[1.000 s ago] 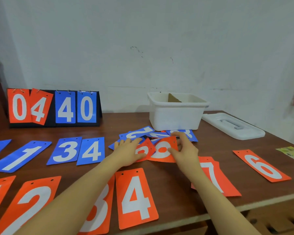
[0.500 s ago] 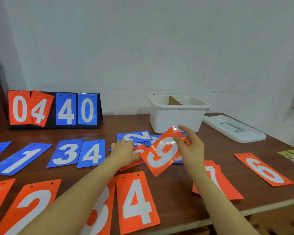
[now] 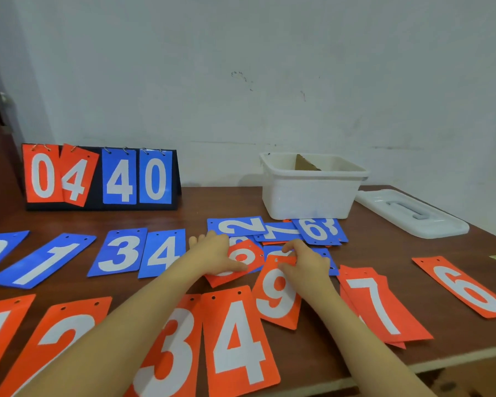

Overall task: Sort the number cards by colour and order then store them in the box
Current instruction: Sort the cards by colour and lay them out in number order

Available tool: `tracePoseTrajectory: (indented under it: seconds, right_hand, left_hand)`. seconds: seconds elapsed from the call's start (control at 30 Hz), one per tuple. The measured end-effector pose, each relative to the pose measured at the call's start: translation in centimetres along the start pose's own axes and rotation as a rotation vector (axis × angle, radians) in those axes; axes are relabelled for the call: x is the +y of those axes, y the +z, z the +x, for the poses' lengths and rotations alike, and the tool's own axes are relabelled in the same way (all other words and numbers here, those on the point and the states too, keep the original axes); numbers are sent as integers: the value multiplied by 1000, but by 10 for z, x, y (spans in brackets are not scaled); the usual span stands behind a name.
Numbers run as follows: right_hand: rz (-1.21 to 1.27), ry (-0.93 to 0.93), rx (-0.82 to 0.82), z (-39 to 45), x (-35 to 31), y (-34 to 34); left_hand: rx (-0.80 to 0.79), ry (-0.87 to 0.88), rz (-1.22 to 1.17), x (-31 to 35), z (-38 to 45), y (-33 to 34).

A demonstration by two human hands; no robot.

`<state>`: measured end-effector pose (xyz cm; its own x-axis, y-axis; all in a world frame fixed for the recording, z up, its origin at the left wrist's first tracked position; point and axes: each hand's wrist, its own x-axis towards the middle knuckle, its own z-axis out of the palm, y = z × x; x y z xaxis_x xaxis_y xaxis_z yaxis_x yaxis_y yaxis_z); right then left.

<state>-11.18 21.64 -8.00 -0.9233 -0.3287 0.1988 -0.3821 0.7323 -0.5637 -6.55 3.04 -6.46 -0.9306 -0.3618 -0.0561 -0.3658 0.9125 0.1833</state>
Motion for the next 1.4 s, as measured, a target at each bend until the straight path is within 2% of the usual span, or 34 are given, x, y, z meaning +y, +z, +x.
tracePoseTrajectory:
  seconds: [0.1, 0.17, 0.27, 0.33, 0.5, 0.63, 0.9, 1.07, 1.2, 1.27, 1.4]
  right_hand:
    - [-66, -63, 14, -3, -1, 2]
    - [-19, -90, 12, -1, 1, 3]
    - [236, -183, 101, 3, 0, 0]
    - [421, -229, 196, 1, -7, -10]
    - [854, -255, 335, -5, -29, -45]
    - [1011, -278, 409, -15, -29, -75]
    - [981, -186, 488, -53, 34, -114]
    - [978, -97, 383, -70, 92, -129]
    - [802, -26, 334, -77, 127, -138]
    - [753, -8, 379, -76, 137, -143]
    - [636, 78, 571, -60, 173, -165]
  left_hand:
    - [-30, -4, -40, -1, -3, -1]
    - [8, 27, -205, -1, -4, -1]
    - [188, 109, -552, -1, -10, -8]
    - [364, 156, -662, 0, -15, -20]
    - [604, 312, -702, 16, -32, -47]
    - [784, 383, -747, 39, -53, -56]
    - [651, 565, -877, 142, -89, -22]
    - [574, 495, -986, 197, -93, 6]
    - [560, 373, -1065, 229, -88, 17]
    - [544, 351, -1074, 240, -84, 23]
    - [488, 353, -1063, 263, -68, 31]
